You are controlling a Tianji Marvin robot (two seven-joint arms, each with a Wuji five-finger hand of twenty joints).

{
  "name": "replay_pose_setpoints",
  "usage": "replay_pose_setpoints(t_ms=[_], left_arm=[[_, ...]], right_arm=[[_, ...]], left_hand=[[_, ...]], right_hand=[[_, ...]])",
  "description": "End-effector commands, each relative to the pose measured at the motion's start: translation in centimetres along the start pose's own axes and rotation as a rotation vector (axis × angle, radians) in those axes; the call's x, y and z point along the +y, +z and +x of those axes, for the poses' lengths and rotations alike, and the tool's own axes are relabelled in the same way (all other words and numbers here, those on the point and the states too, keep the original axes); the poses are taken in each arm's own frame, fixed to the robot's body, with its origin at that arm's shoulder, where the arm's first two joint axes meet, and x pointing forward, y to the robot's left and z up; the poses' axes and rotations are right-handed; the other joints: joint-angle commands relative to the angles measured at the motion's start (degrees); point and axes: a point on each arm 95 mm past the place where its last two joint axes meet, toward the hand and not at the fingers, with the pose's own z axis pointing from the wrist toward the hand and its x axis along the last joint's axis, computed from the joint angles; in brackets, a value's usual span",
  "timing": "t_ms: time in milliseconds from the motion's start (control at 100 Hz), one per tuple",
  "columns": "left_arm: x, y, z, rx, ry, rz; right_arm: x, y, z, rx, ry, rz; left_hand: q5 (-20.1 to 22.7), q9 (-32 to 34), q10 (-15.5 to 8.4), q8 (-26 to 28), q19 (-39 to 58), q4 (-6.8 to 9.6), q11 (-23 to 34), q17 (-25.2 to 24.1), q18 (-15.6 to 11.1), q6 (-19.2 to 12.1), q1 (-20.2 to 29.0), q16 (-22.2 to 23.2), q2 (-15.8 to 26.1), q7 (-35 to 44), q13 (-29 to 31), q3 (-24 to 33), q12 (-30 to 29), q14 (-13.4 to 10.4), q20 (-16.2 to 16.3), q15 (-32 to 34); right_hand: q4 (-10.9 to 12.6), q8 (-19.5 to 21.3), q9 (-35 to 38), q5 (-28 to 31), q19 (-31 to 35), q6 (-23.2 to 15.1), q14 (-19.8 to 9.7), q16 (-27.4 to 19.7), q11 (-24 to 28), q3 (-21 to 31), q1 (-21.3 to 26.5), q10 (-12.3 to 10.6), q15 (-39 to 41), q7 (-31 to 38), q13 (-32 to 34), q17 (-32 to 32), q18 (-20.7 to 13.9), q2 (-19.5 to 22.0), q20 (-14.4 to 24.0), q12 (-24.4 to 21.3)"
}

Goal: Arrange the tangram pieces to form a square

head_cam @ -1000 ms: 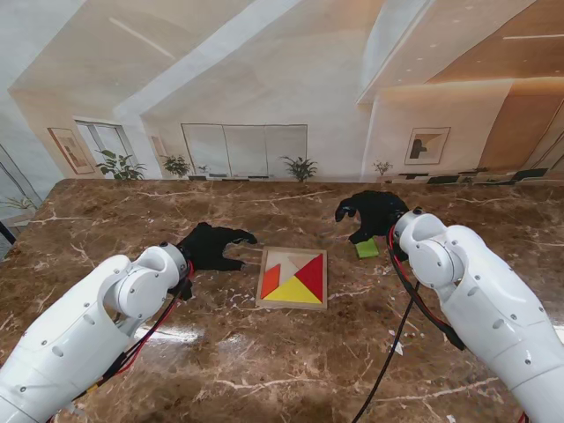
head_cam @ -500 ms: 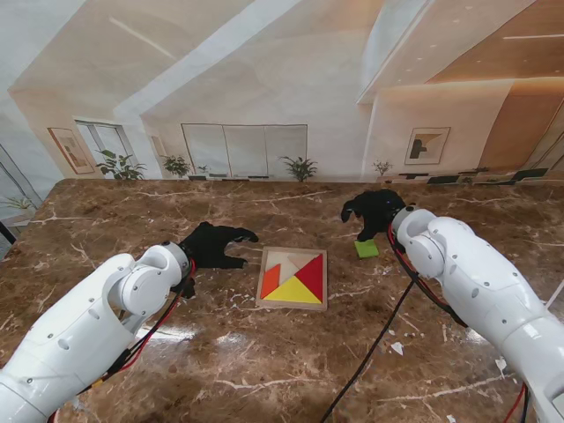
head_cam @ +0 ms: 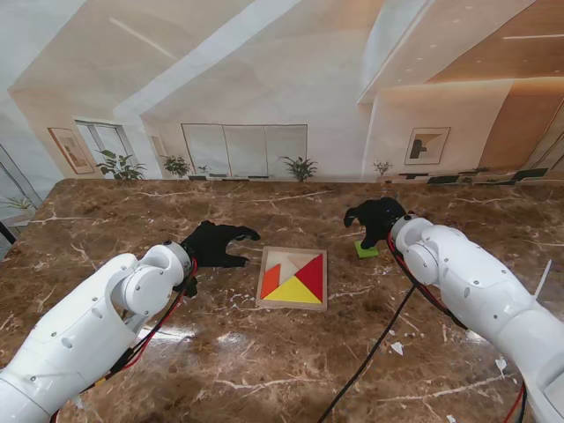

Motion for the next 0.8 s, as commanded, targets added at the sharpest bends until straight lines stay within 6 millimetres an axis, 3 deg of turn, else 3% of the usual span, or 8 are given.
replay_pose_setpoints(t_ms=[0,790], left_arm=[[0.4,0.1,0.0,-0.001,-0.006,-0.007],[0.9,0.3,0.3,0.004,-0.026,-0.018]], right_arm=[[-1.2,-0.2,0.0,-0.019,-0.001,0.028],[-3.6,0.3,-0.3,-0.096,-0.038,0.11]], left_hand=[[1.2,0.6,-0.9,-1.1,-1.4,1.25,-0.3,-1.1,1.1,-0.6,-0.7,-0.2,0.7,-0.4,0.3,-1.0,-0.3,0.4,0.2,-0.9],[1.3,0.7,-0.9,-1.0,-2.3,1.34,-0.3,-1.4,0.7,-0.8,0.2,-0.2,1.8,-0.3,-0.1,-2.5,-0.3,0.2,0.7,-1.0]], right_hand=[[-1.4,-0.2,-2.9,0.1,0.6,1.8,-0.7,0.3,0.3,1.8,-1.4,1.0,0.7,1.2,-0.1,0.0,0.6,-1.9,0.0,0.6],[-0.9,-1.5,-7.4,-8.0,1.2,2.5,-1.8,0.2,1.4,0.8,-2.8,0.6,1.9,-0.4,-1.9,-0.9,-0.6,2.5,0.1,0.0]])
